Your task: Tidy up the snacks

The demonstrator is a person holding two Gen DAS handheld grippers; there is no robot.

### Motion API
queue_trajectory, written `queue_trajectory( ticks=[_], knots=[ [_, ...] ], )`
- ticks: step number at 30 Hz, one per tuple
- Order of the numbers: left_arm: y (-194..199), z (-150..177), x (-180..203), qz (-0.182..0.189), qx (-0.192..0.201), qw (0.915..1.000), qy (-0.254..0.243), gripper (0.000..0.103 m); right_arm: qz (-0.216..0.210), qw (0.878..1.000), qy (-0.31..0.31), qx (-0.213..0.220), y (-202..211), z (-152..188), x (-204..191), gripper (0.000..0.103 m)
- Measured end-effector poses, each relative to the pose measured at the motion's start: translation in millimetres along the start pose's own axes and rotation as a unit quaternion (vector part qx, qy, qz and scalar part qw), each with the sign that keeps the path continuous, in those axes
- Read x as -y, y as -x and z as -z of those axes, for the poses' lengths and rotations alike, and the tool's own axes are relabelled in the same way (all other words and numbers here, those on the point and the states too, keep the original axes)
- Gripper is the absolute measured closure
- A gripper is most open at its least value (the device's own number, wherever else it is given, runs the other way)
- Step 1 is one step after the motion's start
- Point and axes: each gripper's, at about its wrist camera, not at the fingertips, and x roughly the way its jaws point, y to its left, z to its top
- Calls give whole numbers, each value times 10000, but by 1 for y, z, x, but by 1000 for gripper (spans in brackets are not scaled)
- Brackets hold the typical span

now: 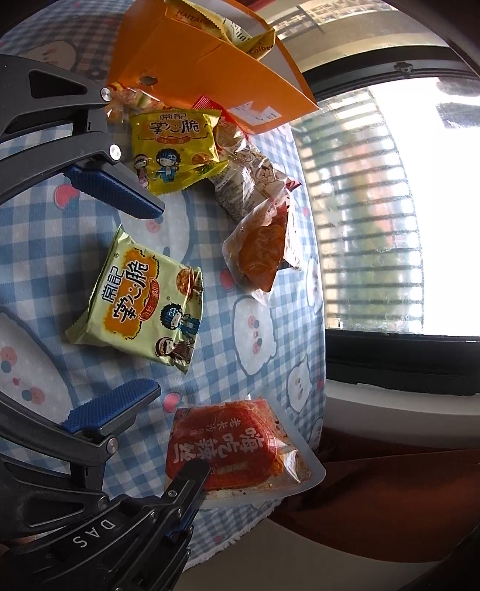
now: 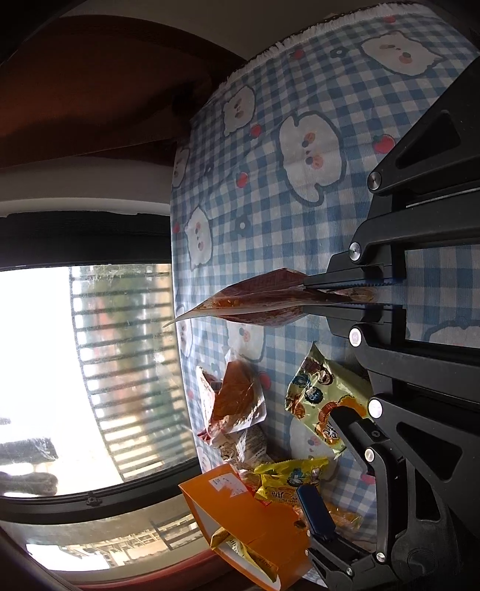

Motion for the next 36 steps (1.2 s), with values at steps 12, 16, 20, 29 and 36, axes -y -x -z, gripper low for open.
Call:
queue_trajectory(
  ticks=[12, 16, 20, 29, 36],
  knots=[
    [-44, 2, 16, 30, -440, 9989, -173, 13, 78, 9999, -85, 74, -3, -7, 13, 95],
    [-52, 3, 14, -201, -447, 9987, -146, 33, 66, 9999, -86, 67, -3, -8, 13, 95],
    [-43, -2, 9, -73, -296, 9995, -61, 62, 53, 9999, -94, 65, -5, -10, 13, 95],
    [-21, -12, -6, 195, -155, 9995, 190, 95, 0, 9999, -55, 103, -1, -12, 5, 95],
    [4, -18, -24, 276, 24, 9988, 404, 100, -96, 9998, 40, 181, 7, -14, -11, 95]
  ],
)
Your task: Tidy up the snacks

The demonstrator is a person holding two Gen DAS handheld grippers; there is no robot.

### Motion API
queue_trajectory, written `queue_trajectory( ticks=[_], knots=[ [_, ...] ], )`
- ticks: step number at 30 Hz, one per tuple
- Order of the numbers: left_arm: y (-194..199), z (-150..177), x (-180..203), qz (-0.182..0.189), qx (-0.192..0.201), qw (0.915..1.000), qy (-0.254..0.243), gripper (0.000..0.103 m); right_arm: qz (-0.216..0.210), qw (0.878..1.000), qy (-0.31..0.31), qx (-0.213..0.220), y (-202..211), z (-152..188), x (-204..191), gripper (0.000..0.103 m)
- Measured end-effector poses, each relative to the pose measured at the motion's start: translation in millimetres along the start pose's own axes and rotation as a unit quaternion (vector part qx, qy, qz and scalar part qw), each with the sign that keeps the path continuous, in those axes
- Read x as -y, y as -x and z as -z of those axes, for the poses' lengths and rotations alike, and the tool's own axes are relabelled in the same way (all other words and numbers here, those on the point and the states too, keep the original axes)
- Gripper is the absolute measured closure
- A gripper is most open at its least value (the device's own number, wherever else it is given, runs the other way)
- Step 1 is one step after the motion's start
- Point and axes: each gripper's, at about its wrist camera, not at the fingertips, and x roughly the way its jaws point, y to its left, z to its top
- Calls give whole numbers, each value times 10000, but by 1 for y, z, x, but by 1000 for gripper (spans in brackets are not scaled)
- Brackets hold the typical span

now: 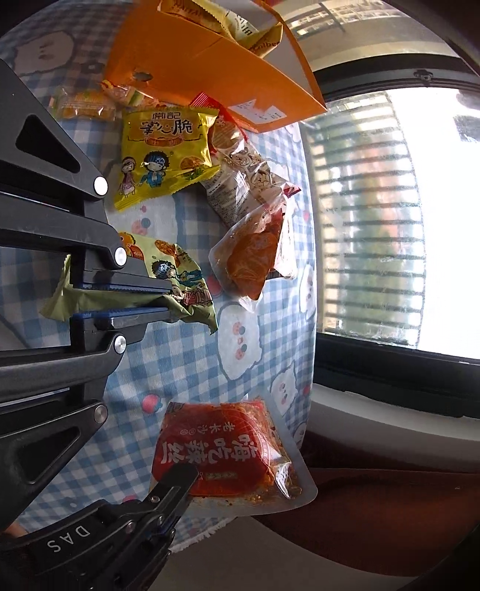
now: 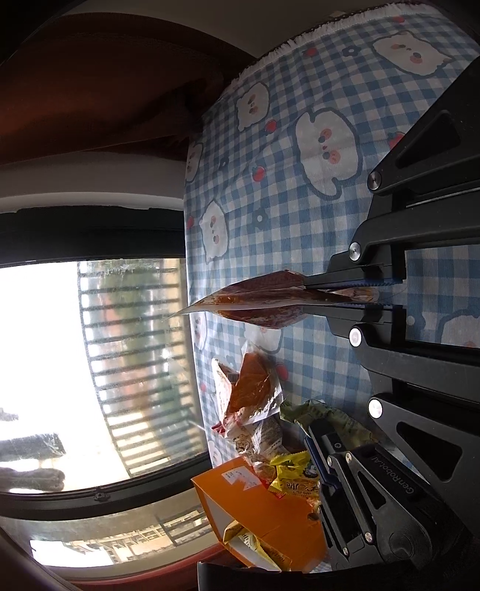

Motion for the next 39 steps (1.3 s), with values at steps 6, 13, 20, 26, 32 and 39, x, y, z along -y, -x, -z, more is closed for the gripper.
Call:
queue_trajectory(
  ticks=[6, 13, 20, 26, 32, 39],
  knots=[
    [24, -5, -12, -53, 254, 9996, 65, 100, -130, 9998, 115, 71, 7, -3, -20, 95],
    [52, -10, -23, -190, 520, 9985, 32, 100, -277, 9990, 289, 205, 19, -11, -44, 95],
    [79, -26, -42, -389, 815, 9959, 82, 100, -402, 9970, 500, 435, 35, -29, -73, 95],
    [104, -42, -66, -517, 1083, 9926, 163, 100, -494, 9947, 673, 608, 48, -49, -101, 95],
    [128, -52, -106, -670, 1308, 9886, 319, 100, -671, 9912, 839, 775, 54, -68, -142, 94],
    [146, -62, -174, -1015, 1460, 9818, 660, 100, -948, 9838, 1142, 1010, 50, -89, -209, 94]
  ],
)
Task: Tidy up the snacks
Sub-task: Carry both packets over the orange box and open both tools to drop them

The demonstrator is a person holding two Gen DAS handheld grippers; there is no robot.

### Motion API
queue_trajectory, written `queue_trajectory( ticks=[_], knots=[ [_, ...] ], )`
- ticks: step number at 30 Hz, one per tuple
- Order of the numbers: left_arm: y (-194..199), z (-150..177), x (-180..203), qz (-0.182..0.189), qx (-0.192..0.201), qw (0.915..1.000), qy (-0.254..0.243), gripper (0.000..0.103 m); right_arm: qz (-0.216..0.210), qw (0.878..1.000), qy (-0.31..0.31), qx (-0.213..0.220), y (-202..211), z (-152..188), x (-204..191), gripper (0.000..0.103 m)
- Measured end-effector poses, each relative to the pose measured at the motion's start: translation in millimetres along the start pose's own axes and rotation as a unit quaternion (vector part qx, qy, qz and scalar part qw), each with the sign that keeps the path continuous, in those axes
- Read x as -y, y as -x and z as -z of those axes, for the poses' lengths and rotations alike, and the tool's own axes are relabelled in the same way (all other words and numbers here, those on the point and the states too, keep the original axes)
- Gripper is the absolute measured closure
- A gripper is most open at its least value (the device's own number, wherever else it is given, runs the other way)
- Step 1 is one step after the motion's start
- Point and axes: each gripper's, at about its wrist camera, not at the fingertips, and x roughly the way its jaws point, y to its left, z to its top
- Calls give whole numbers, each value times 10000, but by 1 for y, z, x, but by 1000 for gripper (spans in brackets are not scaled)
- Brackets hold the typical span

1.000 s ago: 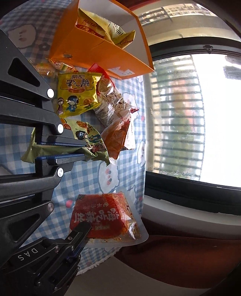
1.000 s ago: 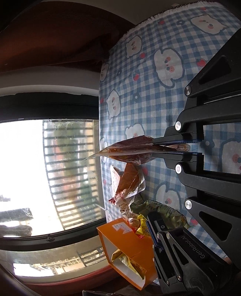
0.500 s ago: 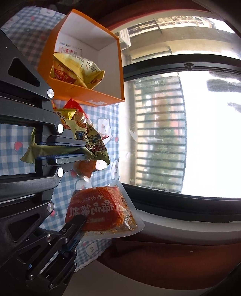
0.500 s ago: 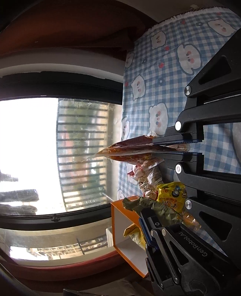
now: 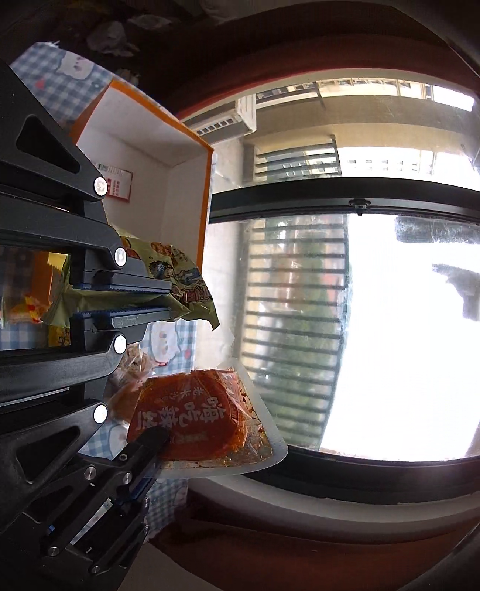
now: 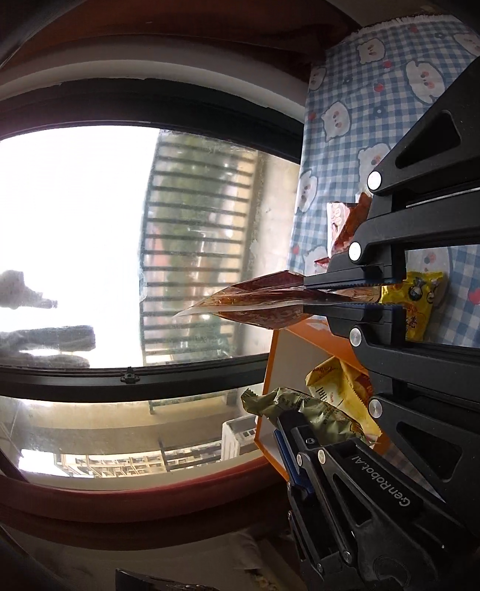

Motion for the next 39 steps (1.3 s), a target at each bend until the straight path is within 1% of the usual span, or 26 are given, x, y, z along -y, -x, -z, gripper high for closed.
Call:
queue_trajectory(
  ticks=[6, 10, 13, 16, 21, 22, 23, 24, 25, 26, 27, 28, 29, 30, 31, 32, 33, 35, 39],
  knots=[
    [-18, 0, -65, -511, -72, 9984, 243, 100, -464, 9986, 266, 2, -33, -20, -63, 94],
    [-36, 1, -101, -739, -241, 9962, 389, 100, -733, 9963, 423, -154, -59, -22, -100, 94],
    [-45, 3, -117, -857, -327, 9948, 437, 100, -884, 9946, 446, -316, -77, -20, -119, 94],
    [-54, 5, -130, -902, -421, 9938, 493, 100, -940, 9933, 490, -457, -94, -18, -134, 94],
    [-70, 7, -136, -916, -548, 9930, 508, 99, -942, 9925, 510, -586, -109, -15, -142, 94],
    [-72, 8, -136, -933, -561, 9927, 515, 96, -939, 9924, 512, -611, -113, -15, -143, 94],
    [-74, 8, -136, -961, -561, 9924, 521, 91, -944, 9921, 528, -640, -114, -14, -145, 94],
    [-75, 7, -136, -1004, -564, 9920, 512, 83, -958, 9915, 553, -680, -116, -14, -145, 94],
    [-75, 7, -135, -1029, -527, 9920, 505, 63, -976, 9910, 566, -725, -120, -14, -146, 93],
    [-74, 6, -135, -1035, -450, 9925, 480, 56, -971, 9906, 565, -776, -122, -13, -146, 86],
    [-73, 6, -135, -1090, -394, 9923, 443, 56, -920, 9911, 556, -790, -123, -13, -146, 78],
    [-72, 5, -134, -1118, -364, 9921, 432, 56, -850, 9919, 534, -772, -123, -13, -144, 74],
    [-72, 4, -135, -1127, -366, 9920, 444, 56, -735, 9934, 504, -727, -123, -14, -142, 62],
    [-73, 4, -137, -1127, -387, 9918, 473, 56, -594, 9947, 486, -680, -122, -16, -140, 49],
    [-75, 5, -139, -1123, -424, 9915, 497, 55, -475, 9959, 465, -618, -121, -17, -137, 42],
    [-77, 6, -140, -1109, -472, 9914, 502, 54, -412, 9968, 423, -548, -118, -18, -133, 31],
    [-79, 7, -140, -1098, -507, 9914, 502, 54, -414, 9973, 364, -482, -116, -18, -129, 24],
    [-80, 8, -136, -1087, -529, 9915, 471, 54, -425, 9979, 249, -429, -111, -19, -124, 23],
    [-80, 9, -124, -978, -521, 9931, 390, 53, -298, 9982, 261, -459, -108, -15, -116, 23]
  ],
)
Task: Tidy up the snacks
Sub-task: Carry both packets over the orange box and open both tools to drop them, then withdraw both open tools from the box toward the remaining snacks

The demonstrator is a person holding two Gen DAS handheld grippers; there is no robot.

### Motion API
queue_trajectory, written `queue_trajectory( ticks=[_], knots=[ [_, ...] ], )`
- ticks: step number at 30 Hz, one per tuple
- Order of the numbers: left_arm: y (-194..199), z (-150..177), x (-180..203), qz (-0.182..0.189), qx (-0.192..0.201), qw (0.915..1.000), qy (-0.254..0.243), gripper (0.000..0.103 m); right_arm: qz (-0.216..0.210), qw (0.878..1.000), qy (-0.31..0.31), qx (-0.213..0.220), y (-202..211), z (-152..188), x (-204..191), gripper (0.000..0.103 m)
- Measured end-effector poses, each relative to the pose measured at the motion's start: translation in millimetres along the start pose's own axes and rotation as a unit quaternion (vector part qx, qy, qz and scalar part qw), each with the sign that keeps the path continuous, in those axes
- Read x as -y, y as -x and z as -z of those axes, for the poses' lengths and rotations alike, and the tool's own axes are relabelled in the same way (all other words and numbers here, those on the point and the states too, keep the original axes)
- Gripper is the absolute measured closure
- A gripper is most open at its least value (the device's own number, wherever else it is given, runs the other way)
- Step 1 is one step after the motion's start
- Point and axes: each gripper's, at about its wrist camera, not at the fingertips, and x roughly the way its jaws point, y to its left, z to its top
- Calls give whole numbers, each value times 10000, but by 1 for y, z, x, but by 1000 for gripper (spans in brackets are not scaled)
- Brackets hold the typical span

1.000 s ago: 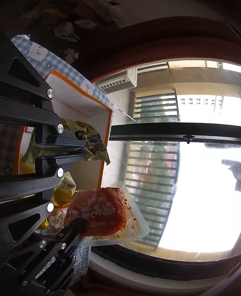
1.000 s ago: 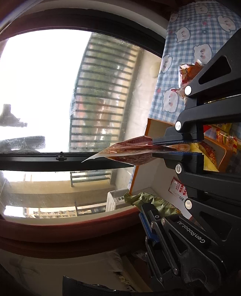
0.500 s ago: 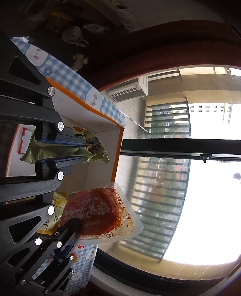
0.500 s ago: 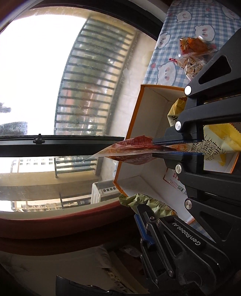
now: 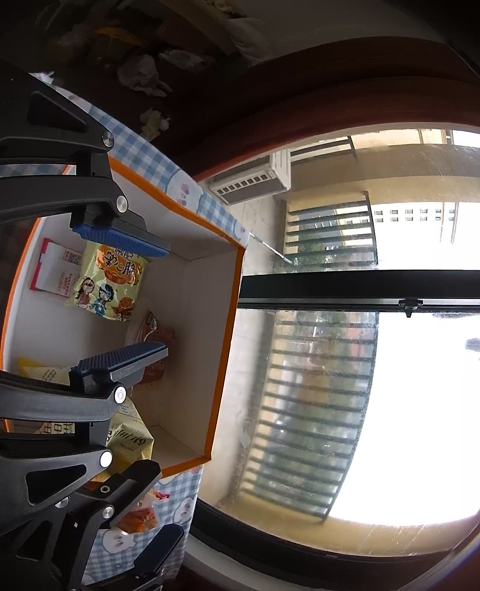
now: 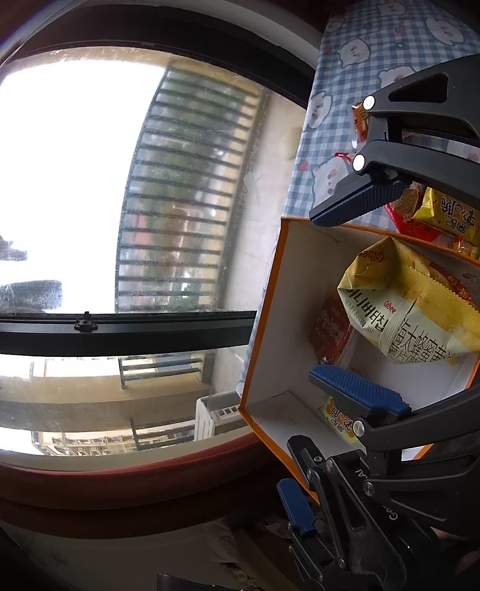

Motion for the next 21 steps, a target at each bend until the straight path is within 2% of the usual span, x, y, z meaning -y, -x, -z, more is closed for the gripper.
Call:
queue_trajectory(
  ticks=[5, 16, 21],
  knots=[
    [7, 4, 18, 146, 19, 9999, -88, 44, 159, 9998, -116, -30, 9, 8, 22, 23],
    [28, 27, 82, 494, -75, 9980, -396, 41, 552, 9978, -355, -75, 47, 40, 80, 23],
    [41, 36, 109, 482, -21, 9976, -495, 31, 610, 9968, -500, -101, 64, 55, 110, 23]
  ],
)
